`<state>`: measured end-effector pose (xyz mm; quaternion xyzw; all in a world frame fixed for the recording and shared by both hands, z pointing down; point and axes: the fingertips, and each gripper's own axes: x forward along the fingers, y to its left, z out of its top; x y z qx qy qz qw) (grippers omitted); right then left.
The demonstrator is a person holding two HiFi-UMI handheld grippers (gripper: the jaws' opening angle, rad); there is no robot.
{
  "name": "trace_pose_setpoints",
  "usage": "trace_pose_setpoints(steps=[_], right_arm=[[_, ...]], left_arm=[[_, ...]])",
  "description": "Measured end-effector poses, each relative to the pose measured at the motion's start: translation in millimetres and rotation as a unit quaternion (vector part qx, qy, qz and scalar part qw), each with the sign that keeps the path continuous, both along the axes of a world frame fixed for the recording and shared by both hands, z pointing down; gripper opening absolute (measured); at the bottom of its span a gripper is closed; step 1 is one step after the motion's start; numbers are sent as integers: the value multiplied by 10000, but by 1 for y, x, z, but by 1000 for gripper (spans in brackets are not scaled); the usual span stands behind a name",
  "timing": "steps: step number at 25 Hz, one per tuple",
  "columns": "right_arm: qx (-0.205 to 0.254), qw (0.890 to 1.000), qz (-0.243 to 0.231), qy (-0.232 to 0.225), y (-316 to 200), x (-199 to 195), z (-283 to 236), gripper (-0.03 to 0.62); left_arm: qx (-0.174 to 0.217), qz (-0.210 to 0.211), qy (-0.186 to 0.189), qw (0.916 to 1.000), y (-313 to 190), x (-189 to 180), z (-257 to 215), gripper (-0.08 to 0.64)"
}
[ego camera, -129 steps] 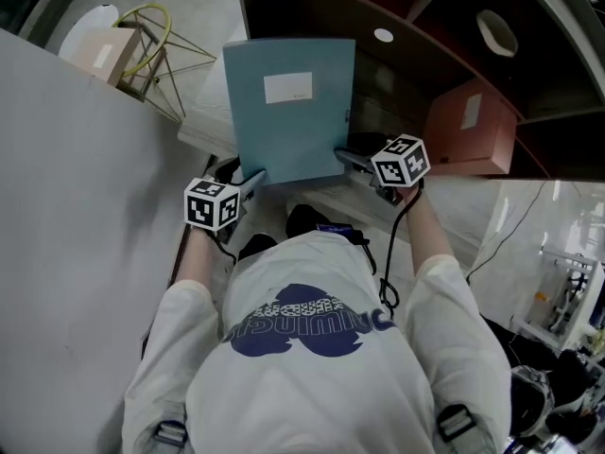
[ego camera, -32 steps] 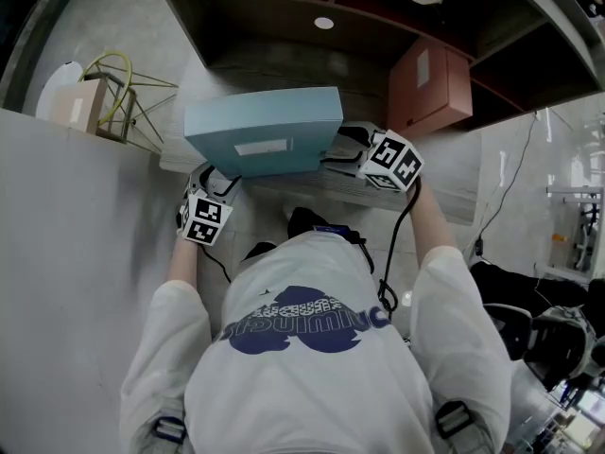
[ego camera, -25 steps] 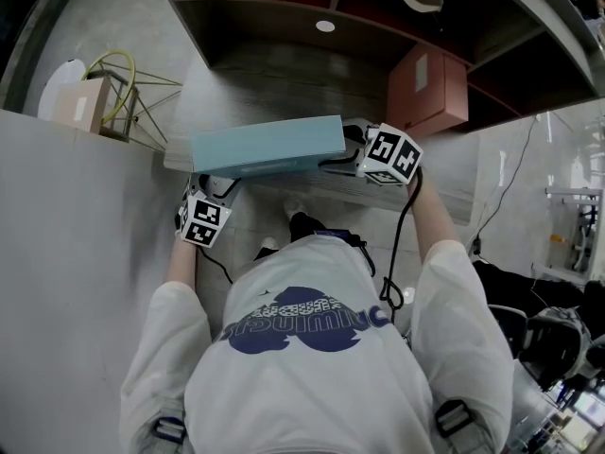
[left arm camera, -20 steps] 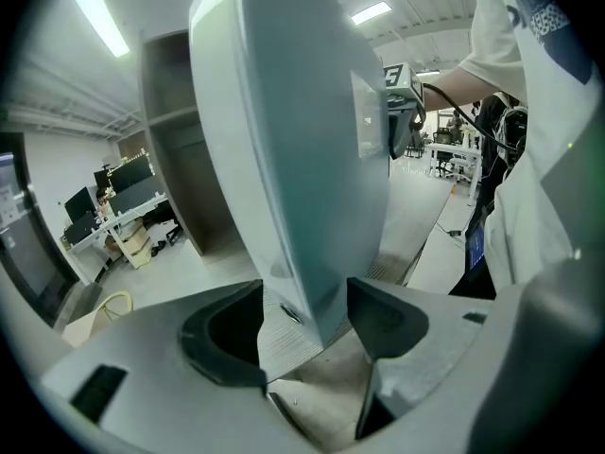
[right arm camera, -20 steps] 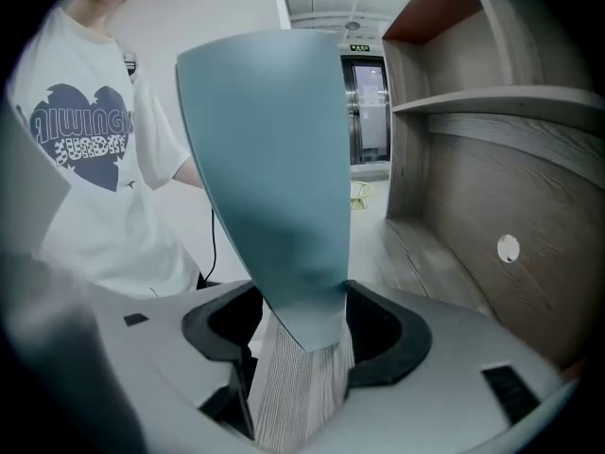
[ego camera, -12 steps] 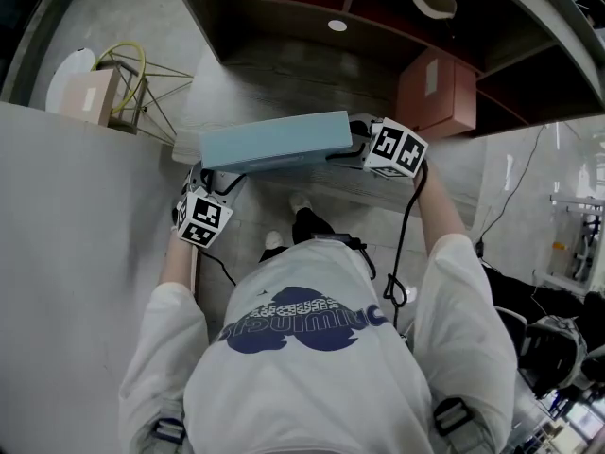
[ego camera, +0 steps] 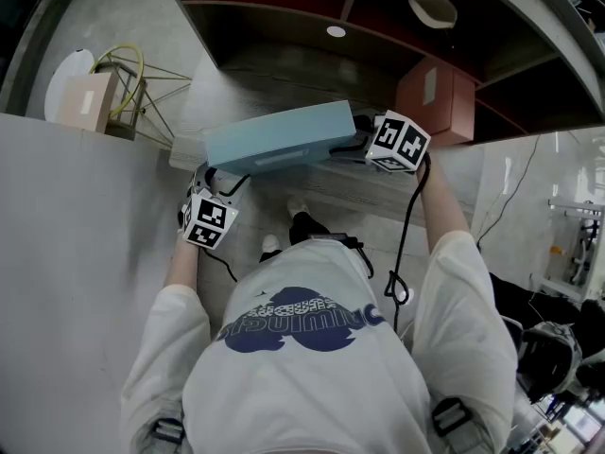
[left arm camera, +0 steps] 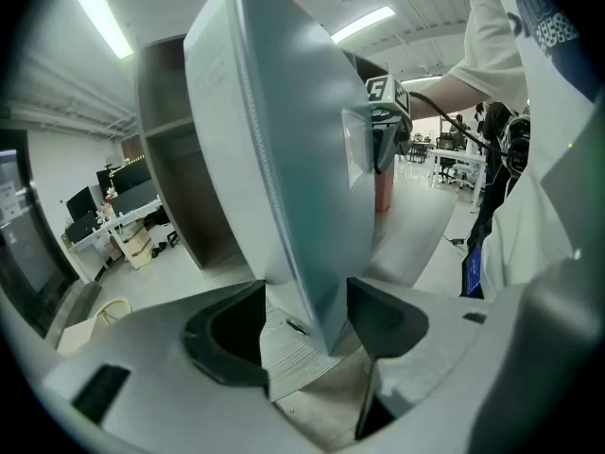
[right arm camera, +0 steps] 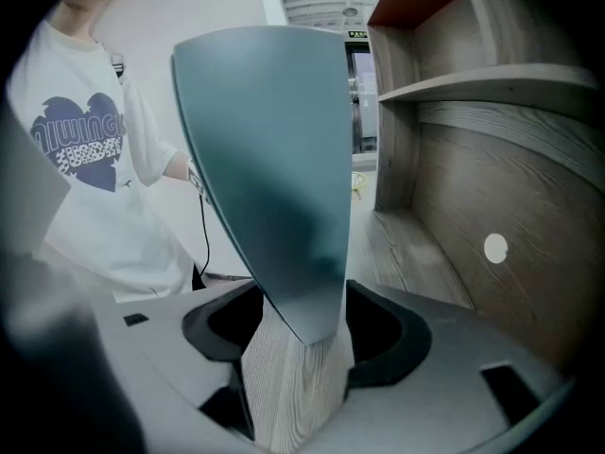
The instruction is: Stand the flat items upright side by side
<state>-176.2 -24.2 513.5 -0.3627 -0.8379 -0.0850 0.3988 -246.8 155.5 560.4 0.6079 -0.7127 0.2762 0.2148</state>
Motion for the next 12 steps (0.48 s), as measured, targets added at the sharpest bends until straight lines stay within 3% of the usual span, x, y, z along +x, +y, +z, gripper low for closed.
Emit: trace_pose_setpoints(steps=[12], right_arm=[[-262, 9945, 947, -373, -44, 9, -13, 295]], left_arm=[[5, -70, -15, 10000, -47, 2, -3, 276]])
